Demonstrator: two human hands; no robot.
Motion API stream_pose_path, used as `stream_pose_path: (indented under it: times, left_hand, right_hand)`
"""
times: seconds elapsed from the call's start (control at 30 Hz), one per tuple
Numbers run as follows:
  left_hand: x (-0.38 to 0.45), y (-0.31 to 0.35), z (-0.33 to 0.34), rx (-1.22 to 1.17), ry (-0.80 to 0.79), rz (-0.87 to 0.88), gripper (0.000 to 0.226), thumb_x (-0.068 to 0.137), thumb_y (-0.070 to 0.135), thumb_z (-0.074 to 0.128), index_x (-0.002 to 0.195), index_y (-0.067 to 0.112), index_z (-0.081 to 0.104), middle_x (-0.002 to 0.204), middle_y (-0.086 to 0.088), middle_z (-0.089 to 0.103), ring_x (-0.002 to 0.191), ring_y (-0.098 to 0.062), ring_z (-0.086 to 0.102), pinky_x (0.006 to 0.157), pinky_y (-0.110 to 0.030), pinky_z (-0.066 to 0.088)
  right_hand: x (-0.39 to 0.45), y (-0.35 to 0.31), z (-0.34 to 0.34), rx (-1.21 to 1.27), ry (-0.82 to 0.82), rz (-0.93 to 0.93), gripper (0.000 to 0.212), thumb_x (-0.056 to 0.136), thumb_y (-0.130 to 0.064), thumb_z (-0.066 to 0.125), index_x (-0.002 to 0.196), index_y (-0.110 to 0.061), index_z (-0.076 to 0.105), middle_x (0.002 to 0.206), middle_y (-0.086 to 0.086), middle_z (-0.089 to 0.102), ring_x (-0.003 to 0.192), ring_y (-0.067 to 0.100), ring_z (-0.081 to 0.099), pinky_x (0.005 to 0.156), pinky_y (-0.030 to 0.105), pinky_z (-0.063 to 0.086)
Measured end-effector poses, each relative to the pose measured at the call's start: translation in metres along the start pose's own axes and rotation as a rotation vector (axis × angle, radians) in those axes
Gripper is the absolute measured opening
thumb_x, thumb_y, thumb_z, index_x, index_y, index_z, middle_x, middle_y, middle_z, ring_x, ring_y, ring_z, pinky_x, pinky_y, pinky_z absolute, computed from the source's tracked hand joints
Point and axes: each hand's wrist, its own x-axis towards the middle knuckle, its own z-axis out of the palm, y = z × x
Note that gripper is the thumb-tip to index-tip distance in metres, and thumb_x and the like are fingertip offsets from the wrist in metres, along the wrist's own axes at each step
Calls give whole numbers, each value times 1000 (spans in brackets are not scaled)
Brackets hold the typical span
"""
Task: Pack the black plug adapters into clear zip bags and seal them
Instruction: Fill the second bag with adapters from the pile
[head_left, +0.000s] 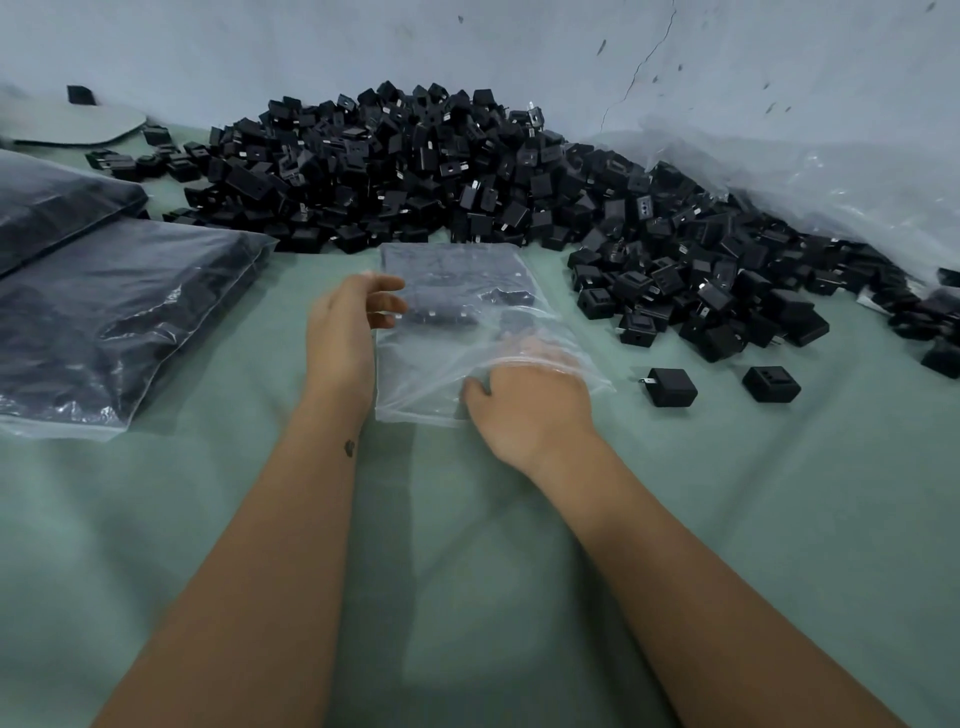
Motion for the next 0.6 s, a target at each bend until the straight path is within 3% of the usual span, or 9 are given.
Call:
stream_pose_path:
  times: [0.1, 0.2, 0.27, 0.33, 0.37, 0.43, 0.47, 0.53, 0.6]
  left_hand:
    - [-1, 0, 0, 1, 5, 7, 29, 94, 25, 43, 83, 21, 70, 73, 6, 66, 66, -5, 54, 64, -20, 39]
    - [0, 0, 0, 1, 6, 11, 30, 94, 24, 43, 82, 22, 69, 75, 5, 66, 63, -3, 54, 58, -13, 41]
    - [-1, 0, 0, 6, -4, 21, 29, 94, 23, 43, 83, 21, 70, 76, 4, 66, 65, -4, 54, 52, -7, 40]
    - [-2, 1, 0, 7, -6, 16, 29, 94, 22, 43, 84, 19, 70, 77, 3, 66, 65, -5, 54, 51, -5, 39]
    - [-2, 1, 0, 8, -4, 16, 28, 94, 21, 44, 84, 19, 70, 76, 3, 66, 65, -5, 54, 51, -5, 39]
    - [-3, 2, -1, 10, -5, 31, 27, 94, 20, 46, 83, 19, 70, 75, 3, 66, 64, -3, 55, 53, -5, 40]
    - [-3, 2, -2, 10, -10, 48, 26, 94, 20, 48, 82, 19, 70, 74, 4, 66, 63, -1, 56, 53, -5, 41]
    - [-5, 2, -3, 8, -28, 92, 23, 94, 17, 52, 81, 18, 71, 72, 5, 66, 62, 0, 58, 57, -5, 43]
    - [-6, -1, -3, 53, -57, 137, 21, 90, 10, 57, 78, 21, 70, 70, 5, 66, 63, -1, 58, 61, -8, 45]
  right_hand:
    - [16, -1, 1, 89, -14, -19, 33, 95, -30, 34, 70, -19, 52, 84, 0, 55, 87, 21, 51, 79, 30, 37]
    - [32, -1, 4, 166, 41, -5, 15, 90, -27, 41, 93, -20, 54, 109, 1, 54, 95, 19, 46, 85, 28, 39]
    - [37, 0, 6, 188, -43, 0, 35, 93, -35, 41, 123, -22, 54, 134, 4, 47, 116, 23, 44, 95, 31, 36]
    - [33, 2, 7, 149, -69, -16, 51, 95, -39, 36, 145, -25, 36, 150, 5, 36, 136, 27, 34, 110, 37, 29]
    - [30, 4, 8, 121, -47, -43, 46, 96, -37, 34, 140, -24, 42, 145, 5, 43, 132, 27, 39, 108, 37, 34]
    - [16, 5, 9, 95, 16, -99, 28, 97, -32, 34, 91, -23, 61, 106, 3, 63, 102, 23, 56, 80, 30, 39]
    - [7, 5, 8, 80, 96, -138, 32, 96, -30, 37, 69, -23, 52, 88, 3, 63, 86, 23, 56, 69, 28, 33]
    - [-7, 8, 2, 132, 349, -258, 34, 91, -21, 48, 56, -20, 45, 68, 1, 57, 68, 25, 54, 60, 26, 31]
    - [-18, 11, -4, 272, 574, -415, 21, 81, -11, 55, 62, -11, 63, 62, 4, 61, 59, 27, 58, 51, 29, 41]
